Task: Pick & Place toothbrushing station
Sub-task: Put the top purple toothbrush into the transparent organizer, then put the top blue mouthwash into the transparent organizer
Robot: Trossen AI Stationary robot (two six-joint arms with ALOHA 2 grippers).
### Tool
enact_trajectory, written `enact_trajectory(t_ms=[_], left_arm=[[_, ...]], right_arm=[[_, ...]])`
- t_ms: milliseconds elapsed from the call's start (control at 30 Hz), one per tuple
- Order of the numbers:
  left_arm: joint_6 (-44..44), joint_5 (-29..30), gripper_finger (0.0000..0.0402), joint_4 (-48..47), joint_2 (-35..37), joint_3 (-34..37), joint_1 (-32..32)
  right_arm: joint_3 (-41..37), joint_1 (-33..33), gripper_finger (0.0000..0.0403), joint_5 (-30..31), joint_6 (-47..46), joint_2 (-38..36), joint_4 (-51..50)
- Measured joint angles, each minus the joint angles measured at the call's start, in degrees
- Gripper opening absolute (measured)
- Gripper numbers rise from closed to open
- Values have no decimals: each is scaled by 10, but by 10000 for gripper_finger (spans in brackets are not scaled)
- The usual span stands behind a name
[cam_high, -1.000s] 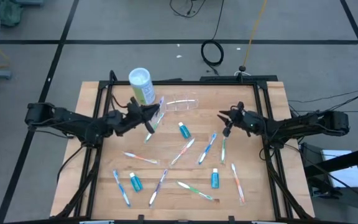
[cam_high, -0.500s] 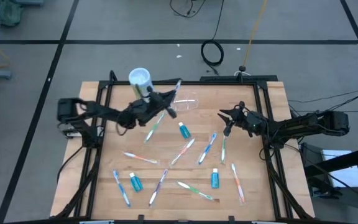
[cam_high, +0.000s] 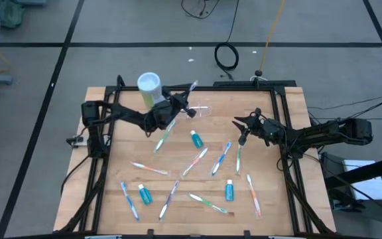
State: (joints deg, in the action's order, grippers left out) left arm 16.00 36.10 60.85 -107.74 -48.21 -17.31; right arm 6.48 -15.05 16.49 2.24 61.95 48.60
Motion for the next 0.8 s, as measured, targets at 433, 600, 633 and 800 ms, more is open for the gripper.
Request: enact_trajectory(t_ms=[433, 600, 633, 800], left_arm=[[-1, 84, 26, -59, 0, 0, 10], [19, 91, 7, -54, 0, 0, 19], [18, 91, 5, -51, 2, 0, 21], [20, 106, 21, -53, 19, 0, 32]], right_arm=[[0, 0, 86, 0, 1, 0, 0], [0, 0, 86, 0, 1, 0, 0], [0, 0, 86, 0, 1, 0, 0], [0, 0, 86, 0, 1, 0, 0]])
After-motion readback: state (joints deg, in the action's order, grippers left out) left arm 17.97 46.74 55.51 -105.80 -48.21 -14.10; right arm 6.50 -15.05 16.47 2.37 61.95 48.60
